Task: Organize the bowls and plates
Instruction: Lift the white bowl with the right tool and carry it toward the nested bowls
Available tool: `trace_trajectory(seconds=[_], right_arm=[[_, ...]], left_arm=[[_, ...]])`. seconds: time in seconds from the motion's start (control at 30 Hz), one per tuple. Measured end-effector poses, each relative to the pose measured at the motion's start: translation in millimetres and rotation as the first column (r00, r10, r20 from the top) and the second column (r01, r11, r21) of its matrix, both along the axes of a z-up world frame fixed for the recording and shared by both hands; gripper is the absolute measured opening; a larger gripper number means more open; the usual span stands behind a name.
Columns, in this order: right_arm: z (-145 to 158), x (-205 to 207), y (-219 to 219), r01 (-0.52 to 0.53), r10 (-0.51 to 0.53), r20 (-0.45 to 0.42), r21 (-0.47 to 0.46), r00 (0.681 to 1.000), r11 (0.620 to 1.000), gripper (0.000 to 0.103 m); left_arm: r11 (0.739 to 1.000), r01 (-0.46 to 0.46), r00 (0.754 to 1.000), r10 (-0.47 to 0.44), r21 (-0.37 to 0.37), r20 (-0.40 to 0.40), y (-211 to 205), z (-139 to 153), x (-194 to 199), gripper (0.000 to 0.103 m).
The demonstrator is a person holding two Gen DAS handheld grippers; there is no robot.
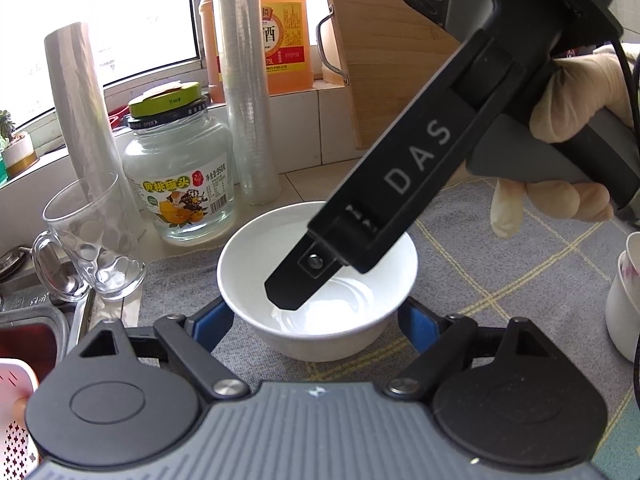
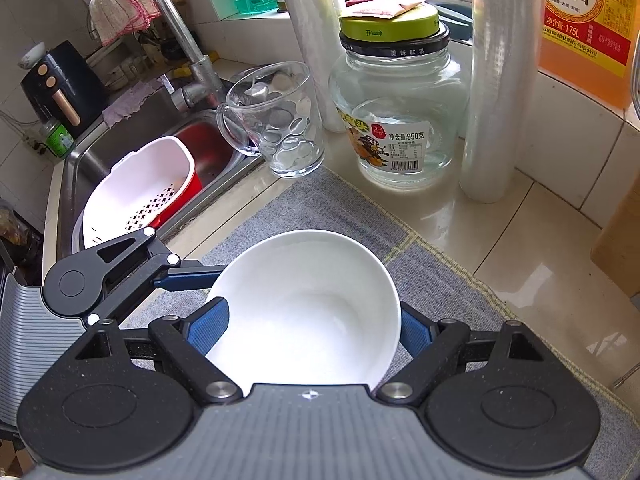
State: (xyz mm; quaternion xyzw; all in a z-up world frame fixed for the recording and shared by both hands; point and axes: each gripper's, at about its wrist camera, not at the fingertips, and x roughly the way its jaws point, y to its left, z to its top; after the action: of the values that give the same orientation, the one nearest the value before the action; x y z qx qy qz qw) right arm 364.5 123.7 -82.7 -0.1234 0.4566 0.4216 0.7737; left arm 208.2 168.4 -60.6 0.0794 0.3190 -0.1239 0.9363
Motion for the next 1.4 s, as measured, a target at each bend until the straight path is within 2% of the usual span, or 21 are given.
trace_trajectory(seconds=[0.5, 0.83, 1.03, 1.4], right_arm=[[31.1, -56.8, -42.5, 0.024, -0.025, 0.013, 0.047, 1.000, 0.999, 0.092], [43.1, -100.7, -80.4, 0.062, -0.064, 0.034, 0.067, 0.997, 0.996, 0.092], [46.5, -125.2, -106.5, 0.105, -0.108, 0.028, 0.075, 0.994, 0.992, 0.092], [60.3, -165.5, -151.8, 0.184, -0.187, 0.026, 0.083, 0.982, 0.979, 0.092]], left_arm=[[0.999, 0.048, 0.999, -0.047, 0.009, -0.019, -36.3, 29.1, -42.8, 0.089], [0.993, 0.114, 0.993, -0.114, 0.022, -0.019, -65.1, 44.5, -74.0, 0.089], [0.984, 0.173, 0.985, -0.172, 0.036, -0.021, -83.5, 55.8, -94.1, 0.089], [0.958, 0.285, 0.959, -0.284, 0.034, -0.025, -110.7, 58.0, -115.7, 0.089]])
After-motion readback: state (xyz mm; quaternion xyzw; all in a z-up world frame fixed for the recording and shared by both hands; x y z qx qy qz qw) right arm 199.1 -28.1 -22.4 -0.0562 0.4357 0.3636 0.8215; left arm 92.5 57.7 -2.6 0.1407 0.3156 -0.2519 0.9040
